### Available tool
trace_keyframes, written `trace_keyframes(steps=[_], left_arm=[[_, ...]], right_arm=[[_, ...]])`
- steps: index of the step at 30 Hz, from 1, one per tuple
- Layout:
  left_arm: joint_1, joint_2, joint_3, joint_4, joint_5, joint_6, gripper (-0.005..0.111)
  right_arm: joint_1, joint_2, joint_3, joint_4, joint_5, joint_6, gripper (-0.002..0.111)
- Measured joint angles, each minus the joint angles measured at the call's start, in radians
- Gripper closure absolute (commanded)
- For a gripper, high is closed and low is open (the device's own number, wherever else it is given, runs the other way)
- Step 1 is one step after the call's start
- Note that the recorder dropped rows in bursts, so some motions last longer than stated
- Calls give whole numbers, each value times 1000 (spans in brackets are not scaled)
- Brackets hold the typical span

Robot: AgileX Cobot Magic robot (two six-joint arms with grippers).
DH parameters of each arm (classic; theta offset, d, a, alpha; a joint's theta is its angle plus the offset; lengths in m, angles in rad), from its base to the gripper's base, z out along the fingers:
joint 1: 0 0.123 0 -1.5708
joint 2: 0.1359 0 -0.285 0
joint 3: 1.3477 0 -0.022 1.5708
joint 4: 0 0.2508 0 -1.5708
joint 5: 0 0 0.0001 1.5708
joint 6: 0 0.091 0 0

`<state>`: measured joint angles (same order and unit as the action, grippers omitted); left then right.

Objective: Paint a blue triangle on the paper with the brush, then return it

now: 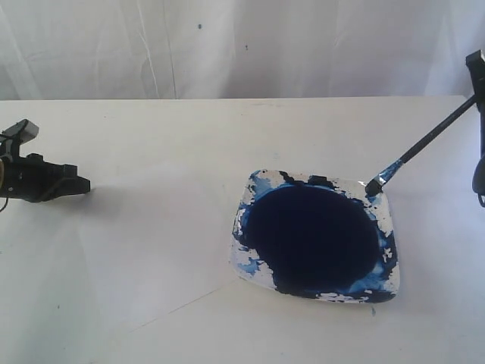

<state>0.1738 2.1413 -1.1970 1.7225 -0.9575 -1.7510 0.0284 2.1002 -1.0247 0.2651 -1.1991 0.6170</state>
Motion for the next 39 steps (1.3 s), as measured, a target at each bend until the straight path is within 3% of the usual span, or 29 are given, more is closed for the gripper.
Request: trace_keyframes(steps=[7, 39], left_arm=[[0, 0, 0, 0, 0, 0, 107], [0, 0, 0, 0, 0, 0, 107]], right_arm=[[0, 0, 0, -49, -3, 116, 108], [11, 57, -134, -92, 213, 122, 108]])
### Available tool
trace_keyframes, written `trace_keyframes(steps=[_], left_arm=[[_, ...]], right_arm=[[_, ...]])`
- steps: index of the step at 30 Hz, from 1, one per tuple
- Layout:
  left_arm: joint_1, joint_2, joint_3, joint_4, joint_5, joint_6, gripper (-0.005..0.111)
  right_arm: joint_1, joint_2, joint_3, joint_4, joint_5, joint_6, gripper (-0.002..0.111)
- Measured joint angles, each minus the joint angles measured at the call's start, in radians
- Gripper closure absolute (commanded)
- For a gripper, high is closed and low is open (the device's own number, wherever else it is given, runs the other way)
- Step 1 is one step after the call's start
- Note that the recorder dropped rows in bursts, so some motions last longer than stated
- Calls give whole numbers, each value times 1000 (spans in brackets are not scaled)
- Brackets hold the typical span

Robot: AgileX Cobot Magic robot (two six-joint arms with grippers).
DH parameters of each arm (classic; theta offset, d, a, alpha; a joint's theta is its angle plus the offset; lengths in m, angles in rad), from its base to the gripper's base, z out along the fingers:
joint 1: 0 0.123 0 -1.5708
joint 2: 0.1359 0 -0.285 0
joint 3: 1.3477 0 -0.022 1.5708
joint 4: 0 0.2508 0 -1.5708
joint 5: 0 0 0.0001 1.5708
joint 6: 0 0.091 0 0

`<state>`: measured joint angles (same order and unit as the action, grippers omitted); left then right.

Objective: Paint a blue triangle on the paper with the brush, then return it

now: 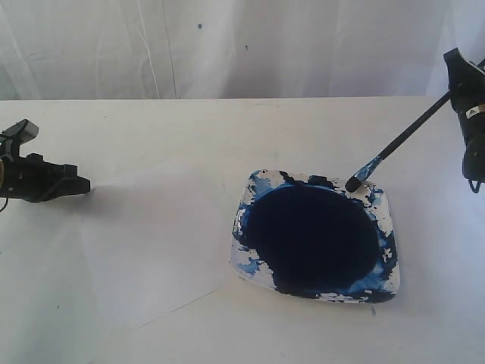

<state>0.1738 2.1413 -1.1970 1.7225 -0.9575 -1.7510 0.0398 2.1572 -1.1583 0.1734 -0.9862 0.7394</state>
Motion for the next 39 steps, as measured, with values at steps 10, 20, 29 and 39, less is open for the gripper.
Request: trace_keyframes(steps=[10, 20, 29, 39], left_arm=[[0, 0, 0, 0, 0, 0, 107], [0, 0, 0, 0, 0, 0, 107], [0, 0, 0, 0, 0, 0, 107], [0, 0, 0, 0, 0, 0, 107]], right_arm=[[0, 19, -21, 9, 7, -17, 108], [0, 19, -25, 39, -24, -76, 108], [0, 19, -36, 53, -46, -97, 108], [0, 19, -36, 55, -55, -149, 108]])
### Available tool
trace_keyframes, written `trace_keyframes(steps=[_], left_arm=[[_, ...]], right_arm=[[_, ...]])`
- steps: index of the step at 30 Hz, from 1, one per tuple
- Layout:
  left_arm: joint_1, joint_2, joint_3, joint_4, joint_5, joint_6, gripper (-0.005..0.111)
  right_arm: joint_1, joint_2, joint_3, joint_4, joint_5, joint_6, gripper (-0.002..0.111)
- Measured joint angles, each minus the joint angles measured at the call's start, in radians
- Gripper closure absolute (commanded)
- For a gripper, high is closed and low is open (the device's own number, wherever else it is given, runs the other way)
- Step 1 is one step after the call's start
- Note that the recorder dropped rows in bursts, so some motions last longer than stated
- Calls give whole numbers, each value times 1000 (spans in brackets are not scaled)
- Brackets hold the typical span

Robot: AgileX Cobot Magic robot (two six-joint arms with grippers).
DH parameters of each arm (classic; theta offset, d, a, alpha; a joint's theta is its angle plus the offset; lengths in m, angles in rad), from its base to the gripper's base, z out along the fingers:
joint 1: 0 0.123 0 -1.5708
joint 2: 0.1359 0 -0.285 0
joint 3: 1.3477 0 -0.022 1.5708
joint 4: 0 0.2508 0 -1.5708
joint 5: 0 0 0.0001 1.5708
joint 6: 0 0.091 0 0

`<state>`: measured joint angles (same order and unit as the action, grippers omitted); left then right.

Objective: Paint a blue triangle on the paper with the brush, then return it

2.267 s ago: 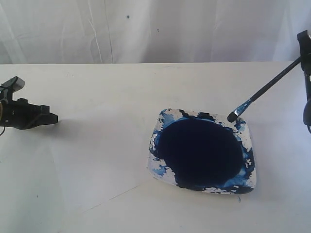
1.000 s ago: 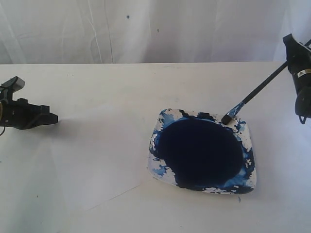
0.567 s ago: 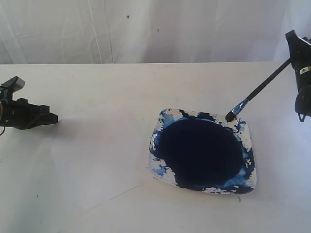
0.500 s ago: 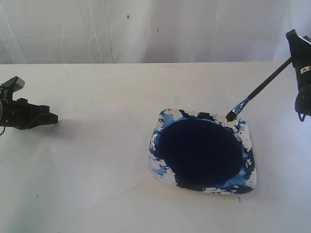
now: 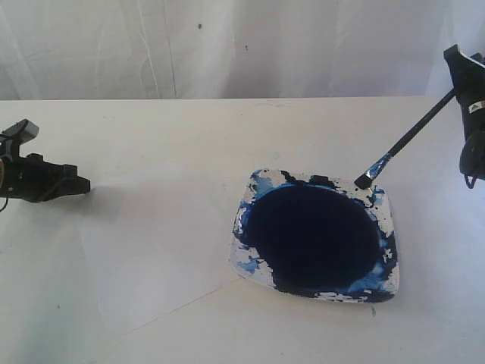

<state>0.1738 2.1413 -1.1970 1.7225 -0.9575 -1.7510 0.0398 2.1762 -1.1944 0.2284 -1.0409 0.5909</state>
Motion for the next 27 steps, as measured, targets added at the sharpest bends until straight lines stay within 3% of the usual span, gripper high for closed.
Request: trace_keyframes(steps=[27], left_arm=[[0, 0, 0, 0, 0, 0, 107]], right_arm=[[0, 0, -2, -86, -56, 24, 108]])
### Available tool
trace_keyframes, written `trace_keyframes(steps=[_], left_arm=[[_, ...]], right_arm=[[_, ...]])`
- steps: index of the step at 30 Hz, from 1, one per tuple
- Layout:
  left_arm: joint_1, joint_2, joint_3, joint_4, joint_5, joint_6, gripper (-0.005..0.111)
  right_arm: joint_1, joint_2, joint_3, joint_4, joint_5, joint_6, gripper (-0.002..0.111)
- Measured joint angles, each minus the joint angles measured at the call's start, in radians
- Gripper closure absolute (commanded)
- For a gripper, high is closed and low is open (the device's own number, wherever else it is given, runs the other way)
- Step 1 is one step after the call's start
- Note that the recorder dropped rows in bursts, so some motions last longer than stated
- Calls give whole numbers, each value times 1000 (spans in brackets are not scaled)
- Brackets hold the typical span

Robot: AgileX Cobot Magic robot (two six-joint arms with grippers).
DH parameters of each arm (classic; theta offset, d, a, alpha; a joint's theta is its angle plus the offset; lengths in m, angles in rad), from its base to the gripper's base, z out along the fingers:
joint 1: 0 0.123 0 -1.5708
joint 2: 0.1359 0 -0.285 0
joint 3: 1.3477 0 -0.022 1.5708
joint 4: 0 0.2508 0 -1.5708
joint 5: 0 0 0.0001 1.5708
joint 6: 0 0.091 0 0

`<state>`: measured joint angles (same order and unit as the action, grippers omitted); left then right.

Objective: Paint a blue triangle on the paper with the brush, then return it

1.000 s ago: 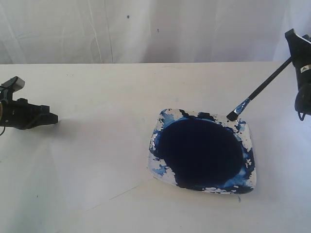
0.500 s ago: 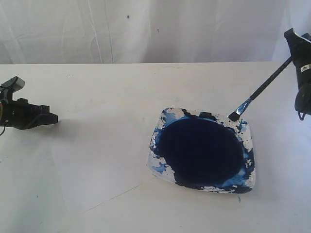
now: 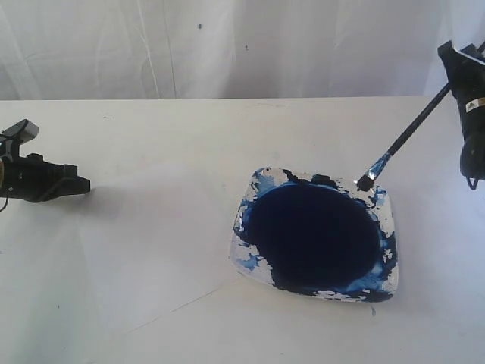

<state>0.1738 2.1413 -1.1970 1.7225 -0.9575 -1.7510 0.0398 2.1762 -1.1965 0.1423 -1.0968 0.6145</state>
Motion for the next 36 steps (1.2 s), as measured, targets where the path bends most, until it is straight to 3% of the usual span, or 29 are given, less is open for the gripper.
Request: trace_keyframes(steps=[20, 36], left_arm=[[0, 0, 0, 0, 0, 0, 107], [0, 0, 0, 0, 0, 0, 107]], right_arm=[[0, 0, 0, -125, -105, 20, 108], [11, -54, 0, -263, -108, 144, 108]])
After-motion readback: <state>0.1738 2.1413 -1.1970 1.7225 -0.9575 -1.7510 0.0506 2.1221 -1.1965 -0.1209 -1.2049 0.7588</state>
